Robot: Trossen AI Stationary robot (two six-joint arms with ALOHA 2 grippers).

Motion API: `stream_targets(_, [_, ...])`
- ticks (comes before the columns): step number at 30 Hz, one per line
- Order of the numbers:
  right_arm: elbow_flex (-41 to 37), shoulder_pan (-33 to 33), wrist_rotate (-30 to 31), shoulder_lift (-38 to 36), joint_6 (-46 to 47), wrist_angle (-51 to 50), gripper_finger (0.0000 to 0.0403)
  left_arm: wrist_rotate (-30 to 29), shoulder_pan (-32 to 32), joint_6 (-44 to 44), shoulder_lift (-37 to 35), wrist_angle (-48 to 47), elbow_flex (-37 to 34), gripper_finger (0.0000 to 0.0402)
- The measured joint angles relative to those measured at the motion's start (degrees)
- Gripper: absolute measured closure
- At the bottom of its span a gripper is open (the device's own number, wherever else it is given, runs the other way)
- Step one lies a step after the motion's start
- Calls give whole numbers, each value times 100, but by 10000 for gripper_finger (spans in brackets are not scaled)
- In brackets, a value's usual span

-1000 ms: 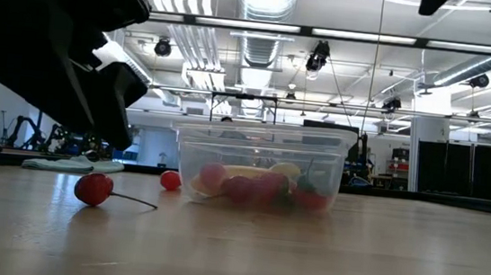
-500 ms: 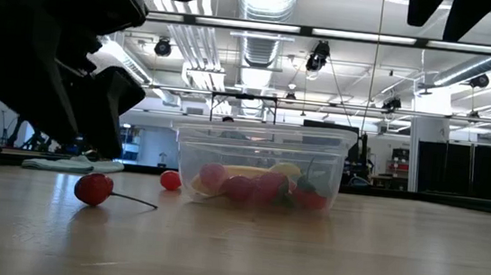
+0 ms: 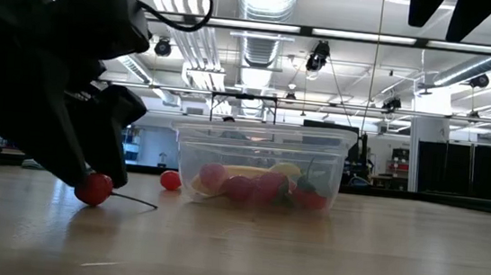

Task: Pick and placing Produce into tupperware
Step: Put the red cherry into the transparent container

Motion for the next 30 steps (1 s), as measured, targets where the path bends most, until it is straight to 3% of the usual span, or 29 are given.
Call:
stream_targets(14, [2, 0, 44, -2, 102, -2, 145, -264, -2, 194, 271, -6, 165, 202])
stream_targets(24, [2, 0, 45, -2, 102, -11, 145, -198, -22, 291, 267, -18, 161, 284])
stream_targets(30, [2, 0, 46, -2, 102, -12, 145, -195, -22, 275, 249, -159, 169, 307])
